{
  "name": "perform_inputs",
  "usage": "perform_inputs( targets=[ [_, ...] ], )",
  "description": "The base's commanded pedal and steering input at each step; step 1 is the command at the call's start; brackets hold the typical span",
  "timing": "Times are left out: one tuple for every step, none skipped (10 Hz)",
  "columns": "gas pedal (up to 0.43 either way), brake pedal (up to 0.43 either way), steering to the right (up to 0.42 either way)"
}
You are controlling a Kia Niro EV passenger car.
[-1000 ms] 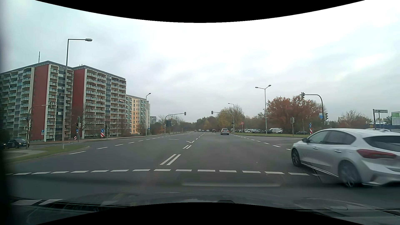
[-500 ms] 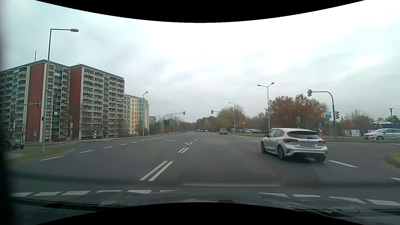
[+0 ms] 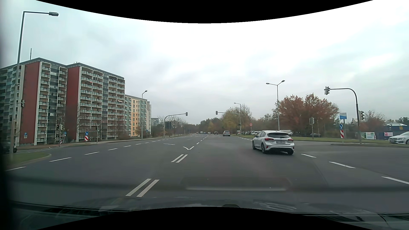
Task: Follow the waypoints while adhering to traffic rules and regulations
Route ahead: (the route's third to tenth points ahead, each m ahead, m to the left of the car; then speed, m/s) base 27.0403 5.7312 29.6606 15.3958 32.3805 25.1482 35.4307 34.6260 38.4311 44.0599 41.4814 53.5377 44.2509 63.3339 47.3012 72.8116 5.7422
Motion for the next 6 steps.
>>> perform_inputs(
  targets=[
    [0.35, 0.0, 0.003],
    [0.319, 0.0, 0.003],
    [0.311, 0.0, 0.003],
    [0.311, 0.0, 0.003],
    [0.299, 0.0, 0.003],
    [0.287, 0.0, 0.002]
  ],
)
